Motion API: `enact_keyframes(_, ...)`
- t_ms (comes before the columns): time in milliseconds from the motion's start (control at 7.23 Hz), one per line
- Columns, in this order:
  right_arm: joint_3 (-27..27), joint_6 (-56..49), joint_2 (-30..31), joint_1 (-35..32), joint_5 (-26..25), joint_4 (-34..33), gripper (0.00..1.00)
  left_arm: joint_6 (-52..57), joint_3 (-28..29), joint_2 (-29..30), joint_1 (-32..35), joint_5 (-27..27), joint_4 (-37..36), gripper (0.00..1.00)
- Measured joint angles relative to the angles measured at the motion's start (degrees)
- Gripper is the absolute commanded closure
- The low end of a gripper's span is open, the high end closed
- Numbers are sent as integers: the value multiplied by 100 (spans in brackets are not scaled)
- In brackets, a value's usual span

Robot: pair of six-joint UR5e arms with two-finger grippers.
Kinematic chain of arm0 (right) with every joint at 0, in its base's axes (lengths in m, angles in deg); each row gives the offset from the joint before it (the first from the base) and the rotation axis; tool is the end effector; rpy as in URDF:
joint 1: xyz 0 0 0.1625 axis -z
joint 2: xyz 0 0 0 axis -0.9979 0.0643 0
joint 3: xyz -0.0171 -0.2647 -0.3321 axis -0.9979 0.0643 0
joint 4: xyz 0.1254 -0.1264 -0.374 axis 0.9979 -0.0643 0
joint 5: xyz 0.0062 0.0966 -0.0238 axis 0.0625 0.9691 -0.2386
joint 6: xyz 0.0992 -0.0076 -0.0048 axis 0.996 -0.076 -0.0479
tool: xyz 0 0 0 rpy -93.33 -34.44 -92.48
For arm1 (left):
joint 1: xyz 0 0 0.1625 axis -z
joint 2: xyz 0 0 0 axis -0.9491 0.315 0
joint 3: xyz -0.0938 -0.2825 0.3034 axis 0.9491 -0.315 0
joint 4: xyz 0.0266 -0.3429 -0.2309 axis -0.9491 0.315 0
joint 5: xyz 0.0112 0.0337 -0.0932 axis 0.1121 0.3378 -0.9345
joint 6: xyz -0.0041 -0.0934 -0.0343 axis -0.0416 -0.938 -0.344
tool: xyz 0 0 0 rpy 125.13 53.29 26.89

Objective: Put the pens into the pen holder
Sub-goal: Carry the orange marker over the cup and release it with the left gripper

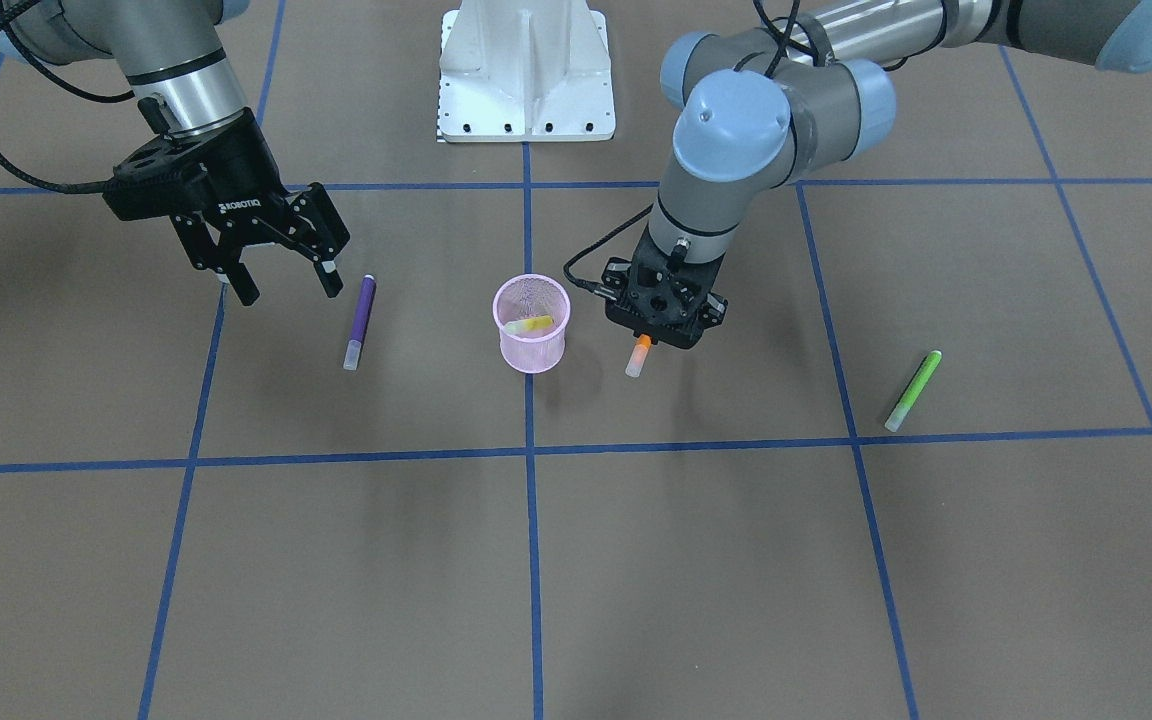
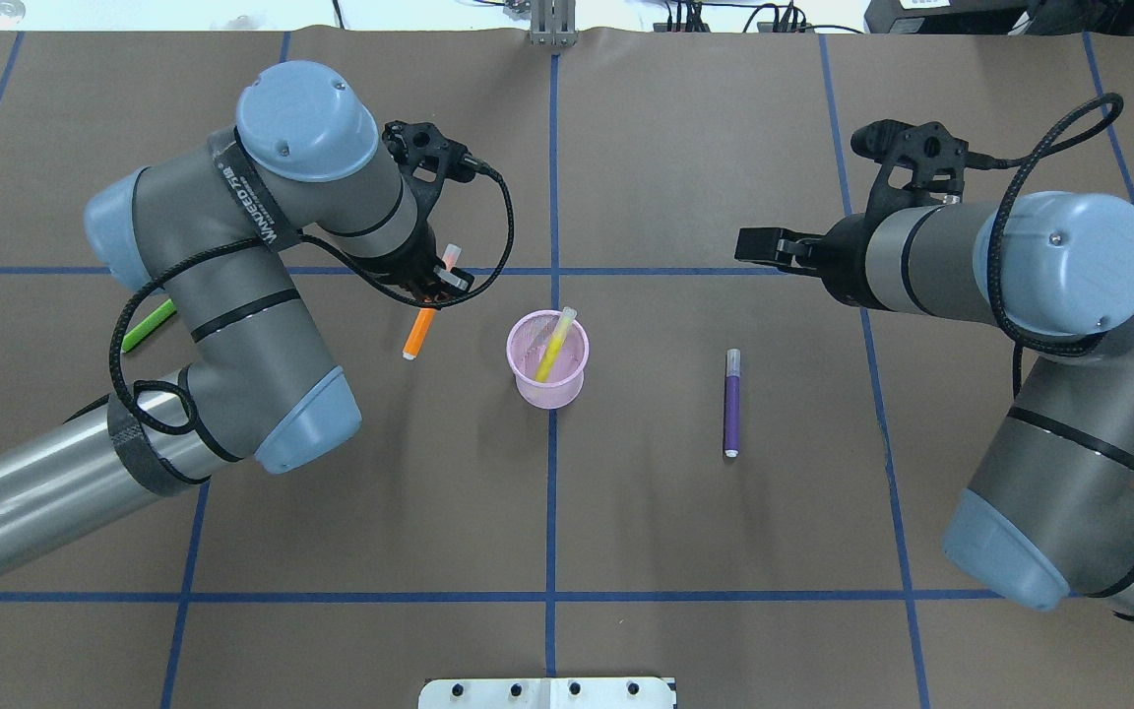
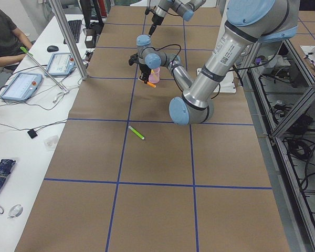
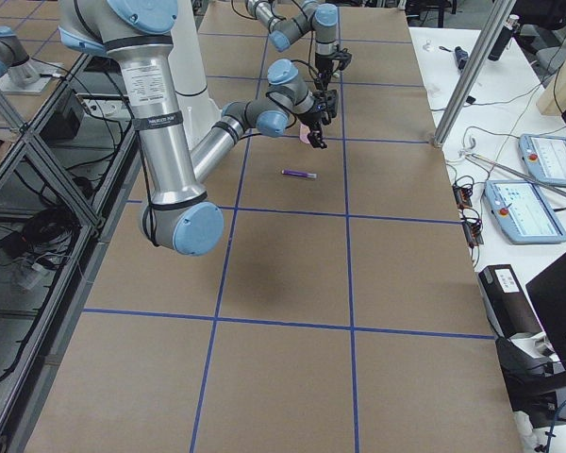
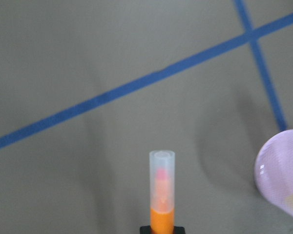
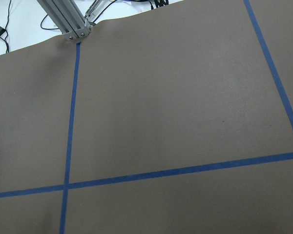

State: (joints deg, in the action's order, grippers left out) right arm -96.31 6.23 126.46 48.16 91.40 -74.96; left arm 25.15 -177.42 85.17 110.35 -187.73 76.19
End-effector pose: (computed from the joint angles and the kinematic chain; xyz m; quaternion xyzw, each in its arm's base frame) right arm -0.3426 -0.4292 0.2699 0.1965 -0.4694 0.1585 0.8461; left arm 0.4730 -0.5008 0.1876 0.1540 0.4085 0.1746 0.8826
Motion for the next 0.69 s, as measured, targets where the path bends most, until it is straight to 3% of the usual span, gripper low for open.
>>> enact_keyframes(277, 2, -63, 157, -104, 35, 117, 1, -16, -398, 93, -294, 985, 361, 100)
enact_keyframes(692, 35, -85, 198, -238, 40, 137, 1, 23, -447, 66, -1236, 2962, 1220, 100)
